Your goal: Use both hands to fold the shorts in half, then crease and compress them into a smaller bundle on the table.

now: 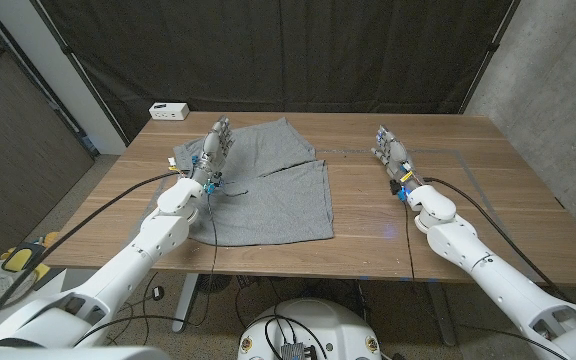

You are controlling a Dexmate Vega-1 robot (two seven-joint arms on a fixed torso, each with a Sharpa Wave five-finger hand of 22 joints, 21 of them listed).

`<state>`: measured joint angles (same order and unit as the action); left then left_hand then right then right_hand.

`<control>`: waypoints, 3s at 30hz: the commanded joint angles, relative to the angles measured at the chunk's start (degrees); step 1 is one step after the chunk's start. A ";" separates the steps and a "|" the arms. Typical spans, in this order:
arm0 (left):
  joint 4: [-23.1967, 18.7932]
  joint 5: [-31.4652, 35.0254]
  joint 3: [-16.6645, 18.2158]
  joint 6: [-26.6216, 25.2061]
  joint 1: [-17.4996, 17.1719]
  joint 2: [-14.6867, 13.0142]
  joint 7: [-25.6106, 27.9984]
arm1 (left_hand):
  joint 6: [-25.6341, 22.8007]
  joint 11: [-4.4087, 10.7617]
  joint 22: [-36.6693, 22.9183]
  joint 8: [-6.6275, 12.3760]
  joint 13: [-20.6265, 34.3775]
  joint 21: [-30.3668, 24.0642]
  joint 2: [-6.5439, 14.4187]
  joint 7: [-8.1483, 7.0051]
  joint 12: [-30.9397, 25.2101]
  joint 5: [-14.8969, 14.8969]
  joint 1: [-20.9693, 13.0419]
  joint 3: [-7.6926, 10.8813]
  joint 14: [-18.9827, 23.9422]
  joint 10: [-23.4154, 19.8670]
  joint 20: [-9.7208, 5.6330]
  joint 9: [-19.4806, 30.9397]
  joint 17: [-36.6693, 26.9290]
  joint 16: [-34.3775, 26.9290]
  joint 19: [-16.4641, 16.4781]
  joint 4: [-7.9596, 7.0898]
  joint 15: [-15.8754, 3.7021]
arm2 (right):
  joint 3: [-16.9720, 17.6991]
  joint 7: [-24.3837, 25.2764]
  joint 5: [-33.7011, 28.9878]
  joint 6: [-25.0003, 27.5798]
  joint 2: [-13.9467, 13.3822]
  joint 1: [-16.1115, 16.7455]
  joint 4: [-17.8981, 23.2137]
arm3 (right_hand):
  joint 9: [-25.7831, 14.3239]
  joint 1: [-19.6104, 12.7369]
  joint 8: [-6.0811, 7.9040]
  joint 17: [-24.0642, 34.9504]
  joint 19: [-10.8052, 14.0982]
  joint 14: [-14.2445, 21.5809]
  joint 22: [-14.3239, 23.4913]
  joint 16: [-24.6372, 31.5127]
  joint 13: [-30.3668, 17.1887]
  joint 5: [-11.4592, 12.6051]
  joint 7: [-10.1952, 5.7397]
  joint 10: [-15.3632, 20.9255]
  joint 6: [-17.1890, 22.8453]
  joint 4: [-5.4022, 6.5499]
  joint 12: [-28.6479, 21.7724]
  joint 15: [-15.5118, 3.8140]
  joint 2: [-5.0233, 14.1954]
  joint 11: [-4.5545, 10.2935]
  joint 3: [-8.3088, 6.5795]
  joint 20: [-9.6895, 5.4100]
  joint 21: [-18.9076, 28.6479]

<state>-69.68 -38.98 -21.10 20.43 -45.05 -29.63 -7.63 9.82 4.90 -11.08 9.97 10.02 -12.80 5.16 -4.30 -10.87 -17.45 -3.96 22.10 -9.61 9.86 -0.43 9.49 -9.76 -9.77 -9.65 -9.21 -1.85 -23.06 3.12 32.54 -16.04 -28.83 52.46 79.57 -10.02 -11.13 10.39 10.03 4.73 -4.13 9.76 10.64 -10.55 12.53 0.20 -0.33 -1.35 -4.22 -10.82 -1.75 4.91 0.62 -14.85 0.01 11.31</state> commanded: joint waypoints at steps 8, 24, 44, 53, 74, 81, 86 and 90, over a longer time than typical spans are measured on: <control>4.78 3.07 -1.87 5.00 3.03 -0.03 -9.69 | 11.13 -0.30 -0.12 0.68 0.18 -0.35 3.32 -0.24 -0.68 -0.36 -0.23 0.33 -13.90 11.42 -0.03 0.27 -0.15 -0.69 -4.62 0.16 -0.76 | -0.36 10.38 -10.20 1.68 -3.36 7.34 18.55 | -0.30 -0.83 0.76 0.18 0.92 0.29 0.26 0.48 -0.19 0.28 0.30 0.98 0.67 -0.28 -0.72 0.31 0.25 -0.44 -0.66 -0.16 0.29; -17.37 15.91 0.51 0.30 -8.69 -7.38 12.66 | 0.97 -4.46 0.10 2.07 0.41 -0.97 0.75 -2.40 -2.83 1.26 -3.10 0.00 -5.88 1.62 5.82 0.44 -0.09 -1.54 -0.99 3.23 4.98 | 0.08 9.80 -15.89 6.42 -9.70 7.23 23.86 | -0.39 -6.06 1.60 0.36 4.17 6.24 0.41 1.70 -0.28 -0.88 -1.25 5.48 5.30 -3.41 -1.46 5.59 2.02 -2.00 -3.14 6.17 0.95; -32.97 26.54 5.70 -7.37 -18.69 -15.28 23.32 | -0.47 -6.14 0.09 1.76 0.50 -0.80 0.54 -2.52 -2.99 2.35 -4.76 0.41 -4.71 -0.45 6.87 0.49 -0.13 -1.27 -0.68 4.76 5.66 | 0.09 11.68 -24.63 13.22 -14.60 8.78 32.15 | -0.42 -7.63 1.51 0.39 4.86 6.91 0.43 1.62 -0.31 -1.34 -1.70 6.21 6.00 -4.08 -1.40 5.11 2.62 -1.89 -4.02 6.18 1.02; -37.44 29.28 8.97 -9.95 -23.40 -18.14 25.29 | -0.60 -6.01 0.08 1.61 0.52 -0.61 0.48 -2.58 -2.89 2.65 -5.10 0.48 -4.62 -0.63 7.03 0.50 -0.15 -1.17 -0.98 5.10 5.64 | -0.79 11.68 -29.00 17.57 -16.41 9.01 36.36 | -0.44 -8.28 1.44 0.39 5.12 7.28 0.43 1.62 -0.32 -1.53 -1.82 6.35 6.18 -4.34 -1.31 4.91 2.74 -1.74 -4.33 6.16 1.02; -47.58 37.98 17.76 -16.45 -34.65 -21.73 28.82 | -0.54 -6.16 0.04 1.26 0.56 -0.47 0.33 -2.66 -2.59 3.23 -5.65 0.54 -4.58 -0.66 7.07 0.53 -0.17 -0.97 -1.08 5.68 5.65 | -3.42 11.22 -38.19 26.16 -18.48 9.24 44.40 | -0.47 -9.69 1.26 0.39 5.74 8.03 0.41 1.55 -0.35 -1.94 -2.13 7.05 6.55 -4.80 -1.23 4.45 2.80 -1.24 -4.94 5.86 1.03; -50.29 41.28 20.63 -18.53 -38.41 -21.51 29.12 | -0.48 -4.95 0.02 1.10 0.58 -0.42 0.26 -2.62 -2.39 3.53 -5.89 0.56 -4.62 -0.57 7.05 0.54 -0.19 -0.88 -1.09 5.95 5.62 | -4.13 10.16 -40.04 29.08 -19.26 9.70 46.90 | -0.49 -9.98 1.13 0.41 5.81 8.09 0.41 1.48 -0.36 -2.01 -2.27 7.12 6.44 -4.80 -1.16 4.33 2.83 -1.14 -5.05 5.77 0.98; -52.18 44.23 22.55 -19.96 -41.32 -20.91 29.47 | -0.46 -4.92 0.01 1.05 0.58 -0.39 0.24 -2.66 -2.32 3.63 -5.95 0.56 -4.62 -0.51 6.99 0.54 -0.20 -0.86 -1.12 6.03 5.55 | -4.70 9.20 -41.50 32.06 -20.11 10.30 49.33 | -0.50 -10.09 1.01 0.45 5.83 8.05 0.42 1.42 -0.37 -2.04 -2.51 7.02 6.26 -4.74 -1.06 4.18 2.86 -1.12 -5.07 5.67 0.94; -53.46 45.95 24.21 -20.84 -43.58 -20.15 29.20 | -0.44 -4.82 0.01 1.00 0.59 -0.37 0.22 -2.69 -2.27 3.73 -6.01 0.55 -4.65 -0.53 7.00 0.55 -0.20 -0.83 -1.14 6.10 5.49 | -5.66 9.04 -43.52 33.34 -20.62 10.64 50.61 | -0.51 -10.16 0.96 0.47 5.82 8.22 0.42 1.46 -0.37 -2.06 -2.58 7.03 6.21 -4.69 -1.02 4.12 2.87 -1.12 -5.08 5.64 0.90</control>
<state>-119.02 1.65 -1.26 2.61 -82.58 -50.76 21.18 9.28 -0.39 -10.94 11.01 10.55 -13.30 5.28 -6.86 -13.37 -13.96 -9.26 22.40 -9.67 9.22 6.14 9.72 -9.73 -10.80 -9.82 -3.40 3.60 -26.97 13.24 -6.70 12.49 -48.00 62.25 126.01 -10.27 -20.85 11.43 10.27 10.15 3.69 10.00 11.97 -10.80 10.59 -2.06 6.25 4.81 -8.96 -11.92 2.55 7.70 -0.61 -19.60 5.63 12.19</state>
